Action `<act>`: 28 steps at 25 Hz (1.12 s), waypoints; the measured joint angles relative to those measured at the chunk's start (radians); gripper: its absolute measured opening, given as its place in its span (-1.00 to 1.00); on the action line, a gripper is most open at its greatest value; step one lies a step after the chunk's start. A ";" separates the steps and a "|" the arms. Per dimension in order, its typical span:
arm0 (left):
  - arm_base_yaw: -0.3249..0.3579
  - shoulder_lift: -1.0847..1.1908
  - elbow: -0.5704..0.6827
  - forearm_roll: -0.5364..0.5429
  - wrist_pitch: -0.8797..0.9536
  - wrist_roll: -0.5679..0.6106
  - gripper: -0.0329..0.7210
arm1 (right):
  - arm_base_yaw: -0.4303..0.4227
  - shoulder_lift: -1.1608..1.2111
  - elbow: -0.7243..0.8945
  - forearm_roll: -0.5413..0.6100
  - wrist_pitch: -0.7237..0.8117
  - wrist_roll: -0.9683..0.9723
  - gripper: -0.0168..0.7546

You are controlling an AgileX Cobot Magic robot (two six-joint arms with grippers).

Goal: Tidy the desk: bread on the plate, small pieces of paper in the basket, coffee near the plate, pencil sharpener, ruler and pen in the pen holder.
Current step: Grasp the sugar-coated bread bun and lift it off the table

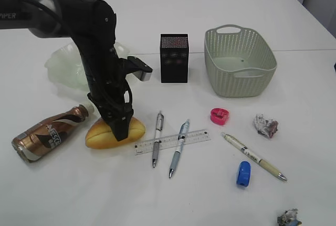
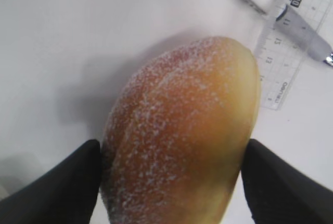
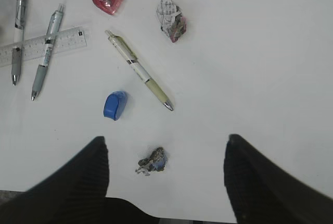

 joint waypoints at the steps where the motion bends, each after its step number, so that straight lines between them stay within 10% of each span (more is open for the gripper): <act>1: 0.000 0.003 -0.002 0.000 0.000 0.000 0.68 | 0.000 0.000 0.000 0.000 0.000 -0.001 0.44; 10: 0.000 0.024 -0.017 -0.004 0.000 -0.002 0.62 | 0.000 0.000 0.000 0.000 0.000 -0.001 0.44; 19: 0.000 0.027 -0.017 0.025 0.002 -0.072 -0.26 | 0.000 0.000 0.000 0.000 0.000 -0.003 0.44; 28: -0.001 0.033 -0.036 0.039 0.014 -0.172 -0.32 | 0.000 0.000 0.000 0.000 0.000 -0.021 0.44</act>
